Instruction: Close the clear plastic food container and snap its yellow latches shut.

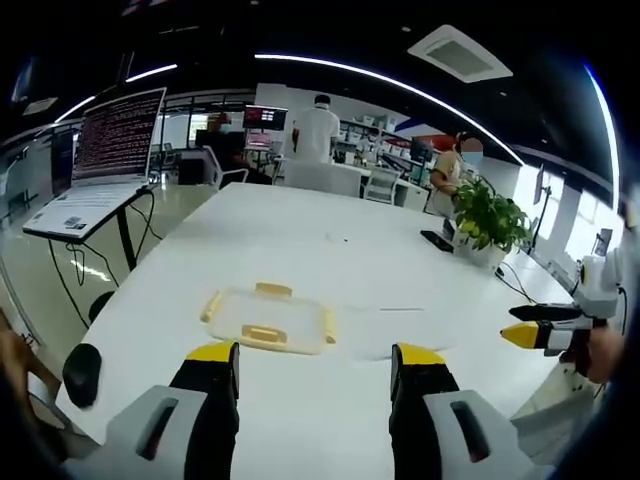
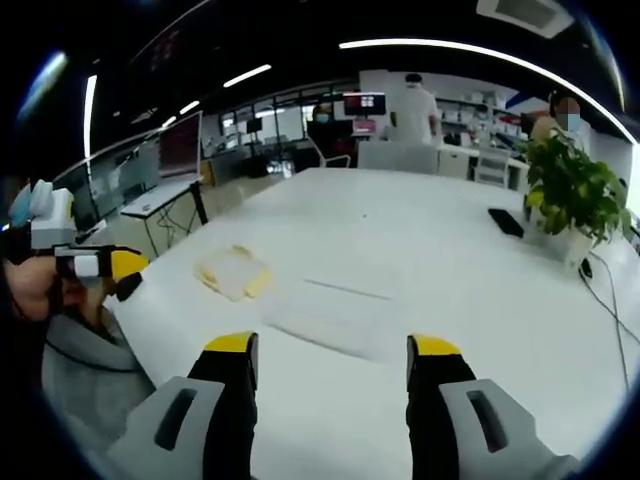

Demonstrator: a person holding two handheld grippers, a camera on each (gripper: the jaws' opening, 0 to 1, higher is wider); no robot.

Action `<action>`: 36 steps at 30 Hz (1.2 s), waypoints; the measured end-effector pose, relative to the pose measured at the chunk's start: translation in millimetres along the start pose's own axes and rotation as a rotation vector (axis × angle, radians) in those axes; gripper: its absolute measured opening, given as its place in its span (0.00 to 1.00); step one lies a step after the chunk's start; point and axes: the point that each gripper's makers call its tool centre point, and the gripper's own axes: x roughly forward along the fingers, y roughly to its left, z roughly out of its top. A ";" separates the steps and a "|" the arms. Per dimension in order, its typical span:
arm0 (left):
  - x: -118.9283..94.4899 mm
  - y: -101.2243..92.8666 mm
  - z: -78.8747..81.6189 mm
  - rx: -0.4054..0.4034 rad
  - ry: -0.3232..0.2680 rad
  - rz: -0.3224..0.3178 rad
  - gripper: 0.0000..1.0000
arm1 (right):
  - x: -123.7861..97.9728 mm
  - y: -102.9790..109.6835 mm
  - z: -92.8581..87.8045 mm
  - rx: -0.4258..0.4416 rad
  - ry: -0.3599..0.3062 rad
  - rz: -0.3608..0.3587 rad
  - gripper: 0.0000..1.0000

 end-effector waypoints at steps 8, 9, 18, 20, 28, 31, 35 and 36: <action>8.2 19.4 12.0 0.001 -0.012 0.021 0.57 | 12.9 3.7 18.7 -0.028 -0.014 0.021 0.56; 9.4 21.7 13.1 0.001 -0.013 0.022 0.57 | 14.3 4.1 21.0 -0.031 -0.015 0.024 0.56; 24.8 31.0 14.9 0.036 0.030 -0.014 0.57 | 33.9 11.3 34.1 -0.064 0.001 0.075 0.56; 28.8 31.0 13.0 0.048 0.048 -0.028 0.57 | 37.1 14.0 33.6 -0.070 0.011 0.087 0.56; 42.7 32.7 14.5 0.076 0.087 -0.088 0.57 | 53.1 33.1 38.3 -0.111 0.042 0.163 0.56; 46.2 36.8 17.2 0.083 0.089 -0.090 0.57 | 58.4 37.9 40.6 -0.120 0.049 0.179 0.56; 49.4 44.9 21.6 0.088 0.088 -0.088 0.57 | 66.1 45.2 44.9 -0.149 0.059 0.203 0.55; 50.2 46.6 22.3 0.089 0.087 -0.088 0.57 | 67.6 46.6 46.2 -0.153 0.061 0.210 0.55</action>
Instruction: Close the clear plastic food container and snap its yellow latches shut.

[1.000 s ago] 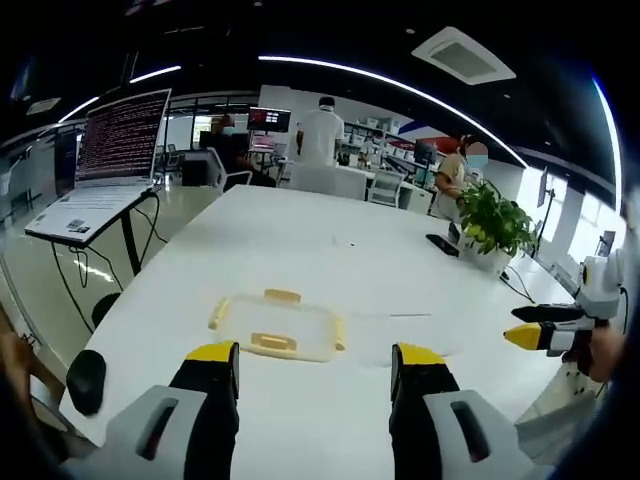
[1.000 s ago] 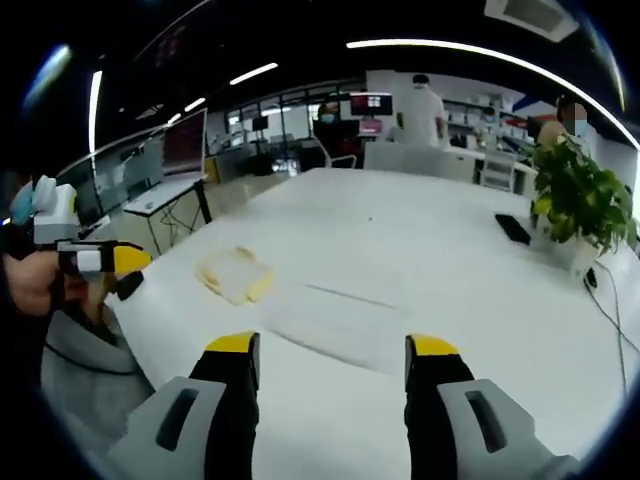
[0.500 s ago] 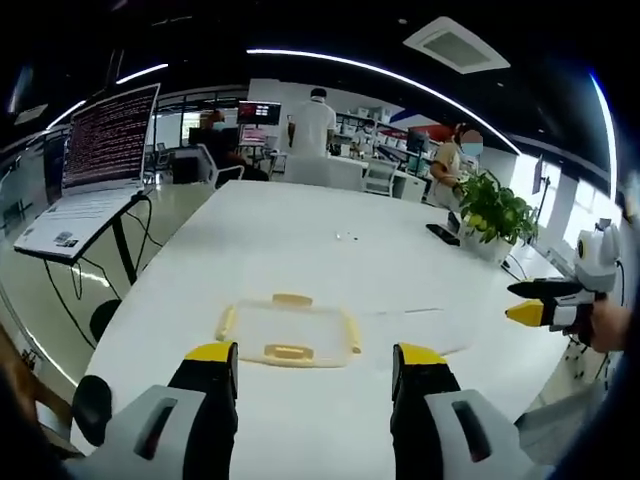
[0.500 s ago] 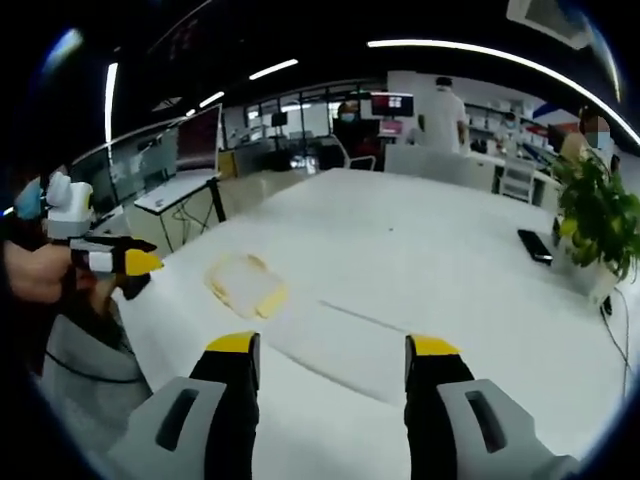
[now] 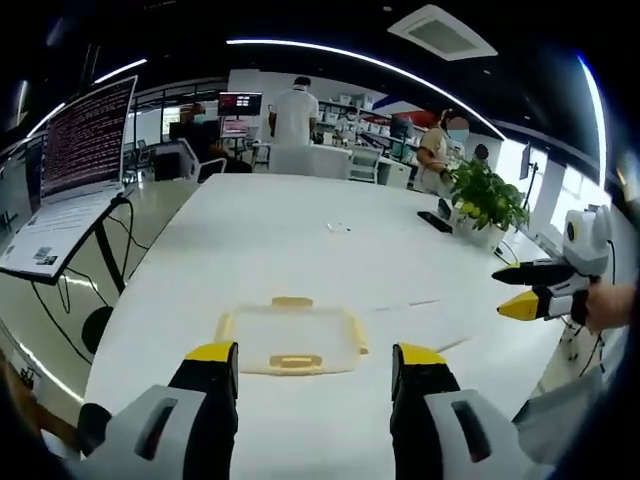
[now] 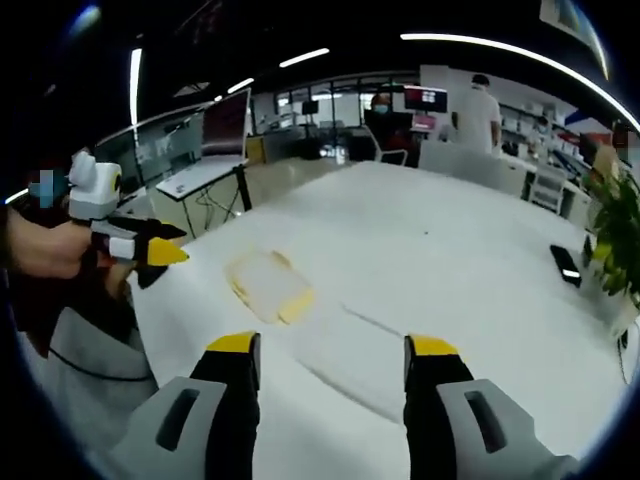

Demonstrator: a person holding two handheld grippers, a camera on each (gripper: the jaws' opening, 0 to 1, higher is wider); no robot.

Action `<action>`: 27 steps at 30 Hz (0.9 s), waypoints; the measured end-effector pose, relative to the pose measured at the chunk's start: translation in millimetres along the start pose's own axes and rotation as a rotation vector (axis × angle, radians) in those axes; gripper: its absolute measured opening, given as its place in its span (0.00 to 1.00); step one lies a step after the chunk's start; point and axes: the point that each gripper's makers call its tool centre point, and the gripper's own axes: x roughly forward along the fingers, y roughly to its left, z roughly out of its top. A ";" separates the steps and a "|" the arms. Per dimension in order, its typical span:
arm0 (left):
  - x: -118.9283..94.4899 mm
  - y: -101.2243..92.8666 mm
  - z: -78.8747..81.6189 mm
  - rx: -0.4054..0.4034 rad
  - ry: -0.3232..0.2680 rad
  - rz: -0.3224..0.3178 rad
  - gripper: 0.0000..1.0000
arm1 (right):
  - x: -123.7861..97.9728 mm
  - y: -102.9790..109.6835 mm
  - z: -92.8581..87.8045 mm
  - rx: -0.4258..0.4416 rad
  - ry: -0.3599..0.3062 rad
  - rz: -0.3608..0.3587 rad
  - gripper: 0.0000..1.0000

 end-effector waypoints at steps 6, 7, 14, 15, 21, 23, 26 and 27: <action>5.8 1.6 2.0 0.068 0.012 -0.051 0.57 | 16.2 7.8 11.6 -0.020 0.018 0.076 0.56; 7.8 1.7 2.7 0.078 0.017 -0.068 0.57 | 18.6 9.1 12.8 -0.027 0.021 0.088 0.56; 18.9 13.1 5.8 0.108 0.051 -0.108 0.58 | 38.1 22.9 17.8 -0.079 0.067 0.181 0.55; 20.1 14.2 5.7 0.111 0.055 -0.113 0.58 | 41.5 24.4 18.1 -0.084 0.077 0.193 0.55; 28.7 22.9 3.3 0.171 0.106 -0.154 0.58 | 55.5 30.3 21.6 -0.116 0.112 0.246 0.55; 30.2 24.7 2.5 0.202 0.126 -0.165 0.58 | 58.8 32.5 22.0 -0.130 0.125 0.268 0.55; 32.4 27.2 0.2 0.251 0.158 -0.176 0.57 | 65.0 34.8 23.1 -0.125 0.149 0.300 0.55; 33.3 27.9 0.1 0.262 0.164 -0.179 0.58 | 66.9 35.1 23.7 -0.129 0.154 0.306 0.55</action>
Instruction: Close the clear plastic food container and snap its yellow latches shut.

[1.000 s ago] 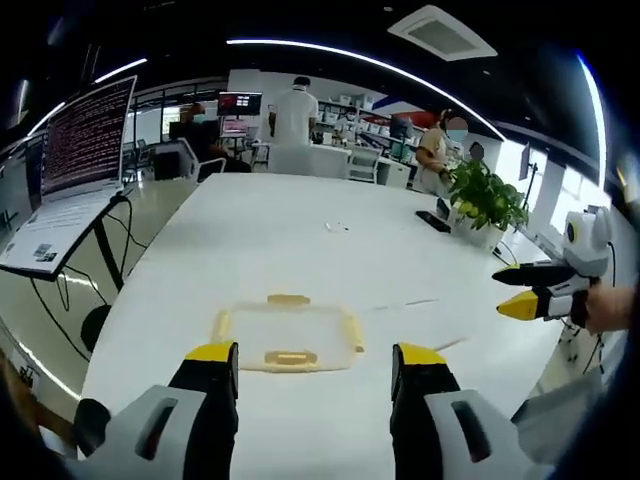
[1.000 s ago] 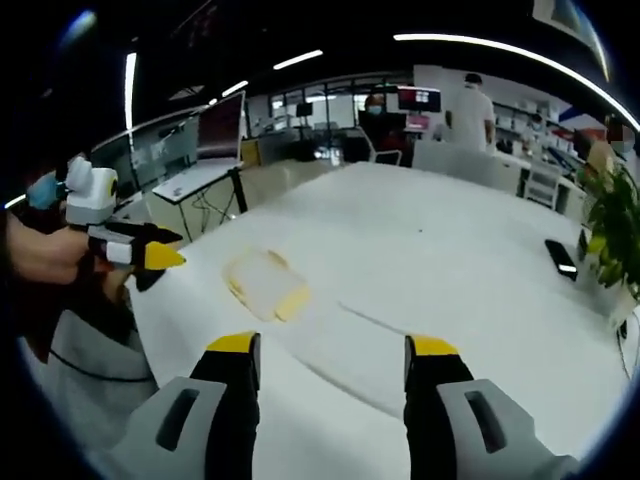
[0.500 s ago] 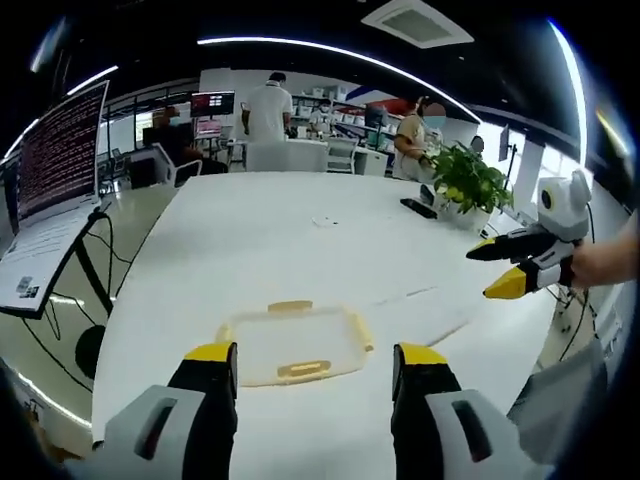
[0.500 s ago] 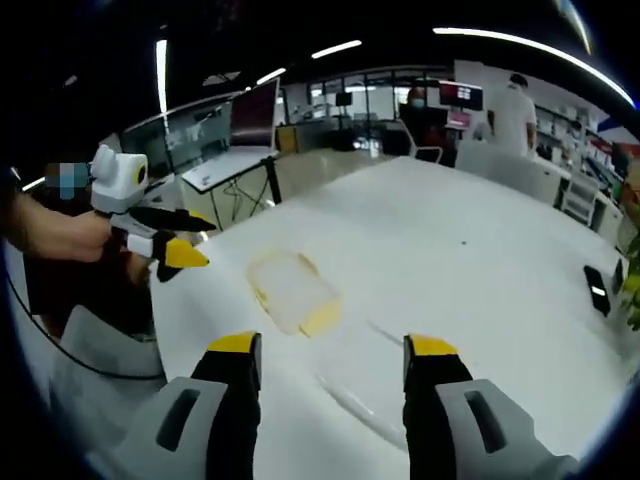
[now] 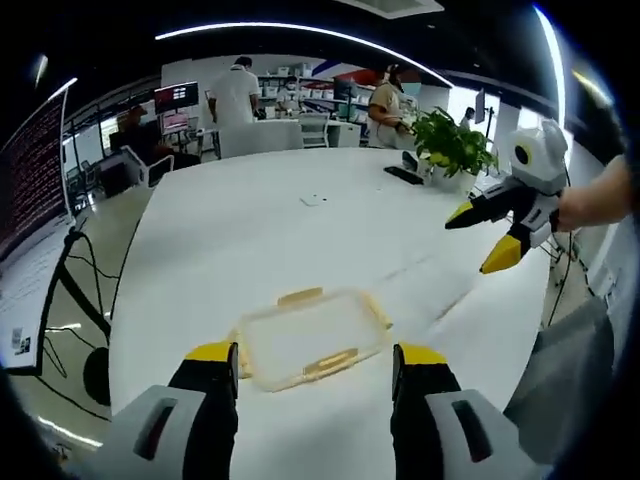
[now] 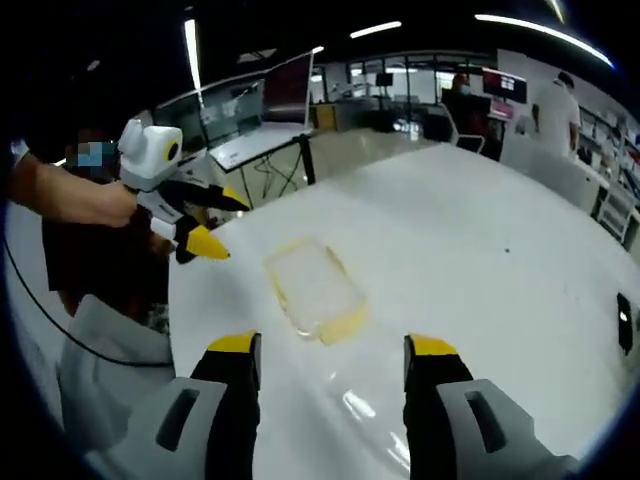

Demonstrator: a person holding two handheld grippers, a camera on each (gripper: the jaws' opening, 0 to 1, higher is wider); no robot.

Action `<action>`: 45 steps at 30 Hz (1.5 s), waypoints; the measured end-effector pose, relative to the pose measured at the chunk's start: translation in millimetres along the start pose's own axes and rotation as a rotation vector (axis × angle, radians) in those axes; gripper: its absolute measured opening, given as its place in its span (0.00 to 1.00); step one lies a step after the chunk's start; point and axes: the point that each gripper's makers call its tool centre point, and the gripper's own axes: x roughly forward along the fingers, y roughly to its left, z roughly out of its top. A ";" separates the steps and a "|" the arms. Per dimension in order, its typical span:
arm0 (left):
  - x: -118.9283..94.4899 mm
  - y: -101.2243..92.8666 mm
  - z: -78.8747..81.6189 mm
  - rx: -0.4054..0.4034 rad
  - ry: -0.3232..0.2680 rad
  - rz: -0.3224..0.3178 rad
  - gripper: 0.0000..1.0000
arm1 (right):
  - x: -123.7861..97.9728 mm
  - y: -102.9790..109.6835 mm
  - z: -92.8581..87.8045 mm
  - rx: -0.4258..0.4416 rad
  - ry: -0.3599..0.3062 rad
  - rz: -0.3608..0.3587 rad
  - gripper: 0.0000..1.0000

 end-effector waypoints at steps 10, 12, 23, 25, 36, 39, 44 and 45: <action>8.6 10.3 6.1 0.188 0.080 -0.088 0.58 | 17.9 -6.3 6.1 -0.113 0.099 0.078 0.57; 11.3 10.2 9.4 0.223 0.086 -0.109 0.58 | 20.4 -7.6 7.5 -0.128 0.108 0.088 0.57; 22.9 -1.0 3.3 0.526 0.184 -0.265 0.58 | 31.9 -5.3 6.7 -0.202 0.160 0.118 0.59; 24.0 1.8 2.1 0.542 0.201 -0.285 0.58 | 35.8 -4.4 7.2 -0.215 0.174 0.130 0.59; 34.0 33.3 -13.1 0.677 0.290 -0.374 0.58 | 54.6 -3.4 -1.0 -0.337 0.278 0.167 0.61; 38.0 40.9 -19.0 0.685 0.305 -0.388 0.58 | 59.6 -3.7 -0.8 -0.339 0.285 0.171 0.61; 40.8 50.0 -26.6 0.700 0.339 -0.411 0.56 | 66.6 -4.3 -1.1 -0.351 0.301 0.181 0.61; 40.8 51.3 -27.9 0.710 0.344 -0.416 0.57 | 68.3 -4.8 -1.4 -0.352 0.306 0.183 0.62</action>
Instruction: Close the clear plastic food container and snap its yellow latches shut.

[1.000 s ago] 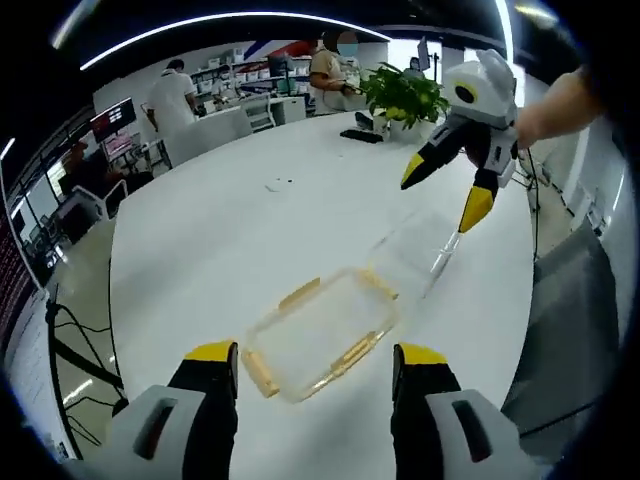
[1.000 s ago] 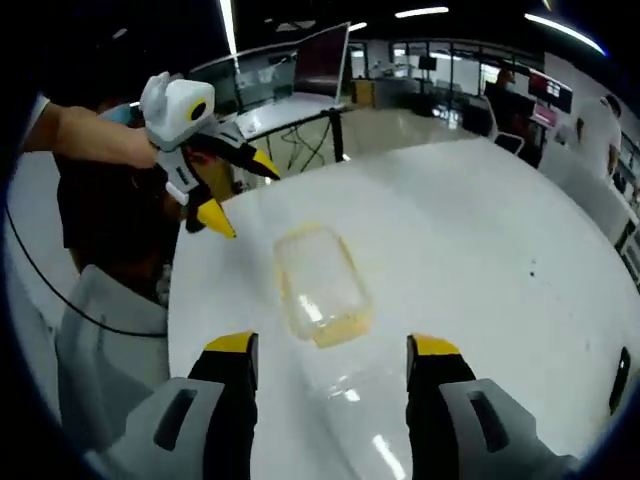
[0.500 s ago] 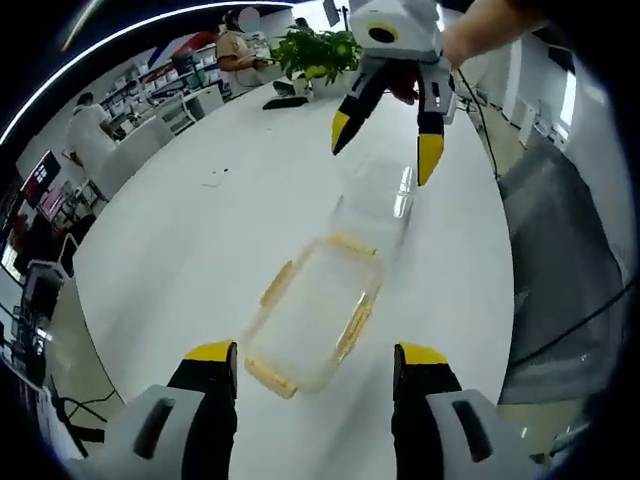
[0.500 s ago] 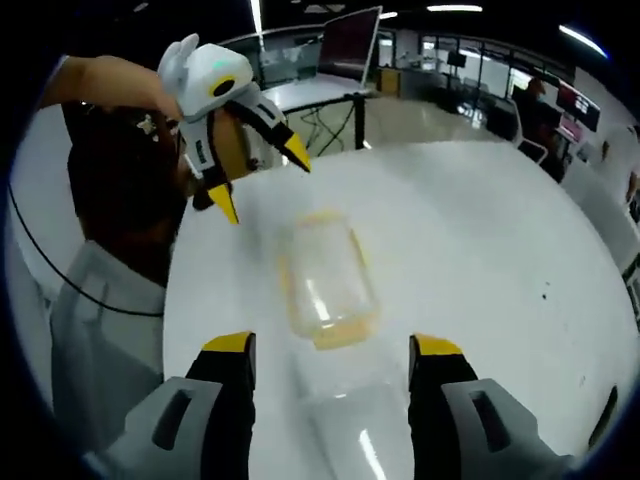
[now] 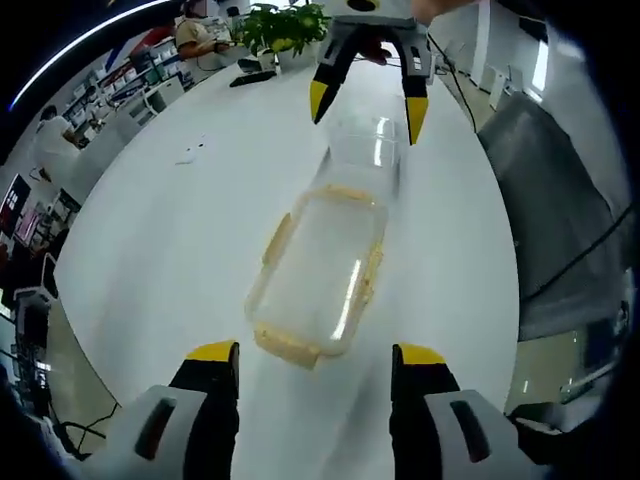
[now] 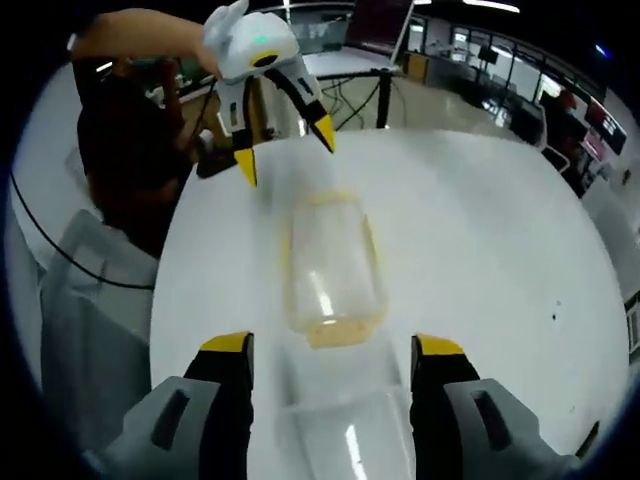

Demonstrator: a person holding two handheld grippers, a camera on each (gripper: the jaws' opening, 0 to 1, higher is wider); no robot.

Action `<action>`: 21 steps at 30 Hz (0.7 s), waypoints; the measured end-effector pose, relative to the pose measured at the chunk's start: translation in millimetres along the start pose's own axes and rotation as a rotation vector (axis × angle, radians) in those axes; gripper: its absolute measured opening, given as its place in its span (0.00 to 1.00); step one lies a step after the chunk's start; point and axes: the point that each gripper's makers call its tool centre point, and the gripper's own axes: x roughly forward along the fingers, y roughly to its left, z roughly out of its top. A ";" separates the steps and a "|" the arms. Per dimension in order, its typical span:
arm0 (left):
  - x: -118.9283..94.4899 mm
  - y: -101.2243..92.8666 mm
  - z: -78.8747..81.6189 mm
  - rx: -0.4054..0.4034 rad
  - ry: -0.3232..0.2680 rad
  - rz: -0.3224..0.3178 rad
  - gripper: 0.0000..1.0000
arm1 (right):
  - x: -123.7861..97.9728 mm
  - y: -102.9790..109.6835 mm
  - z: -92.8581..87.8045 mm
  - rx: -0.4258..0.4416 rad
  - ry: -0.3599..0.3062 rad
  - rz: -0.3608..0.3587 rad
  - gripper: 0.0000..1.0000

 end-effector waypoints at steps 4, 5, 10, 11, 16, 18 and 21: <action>2.1 -1.8 -5.5 0.029 0.016 -0.044 0.57 | 5.2 -2.2 -2.0 -0.006 0.016 0.006 0.62; 3.1 -2.1 -6.6 0.045 0.018 -0.054 0.57 | 6.6 -2.7 -2.7 -0.007 0.020 0.007 0.62; 8.3 1.3 -9.8 0.067 0.022 -0.075 0.57 | 15.7 -4.3 -8.0 -0.017 0.053 0.023 0.62; 10.3 2.5 -10.6 0.058 0.015 -0.085 0.57 | 17.6 -3.5 -8.5 -0.018 0.059 0.031 0.62; 18.1 9.5 -20.8 0.077 0.014 -0.103 0.57 | 24.3 -2.5 -10.1 -0.028 0.085 0.048 0.62; 20.6 11.7 -20.8 0.101 0.002 -0.110 0.57 | 26.5 -3.1 -9.8 -0.029 0.089 0.050 0.61; 26.5 15.7 -22.0 0.149 0.006 -0.124 0.55 | 32.8 -4.8 -12.2 -0.028 0.112 0.048 0.61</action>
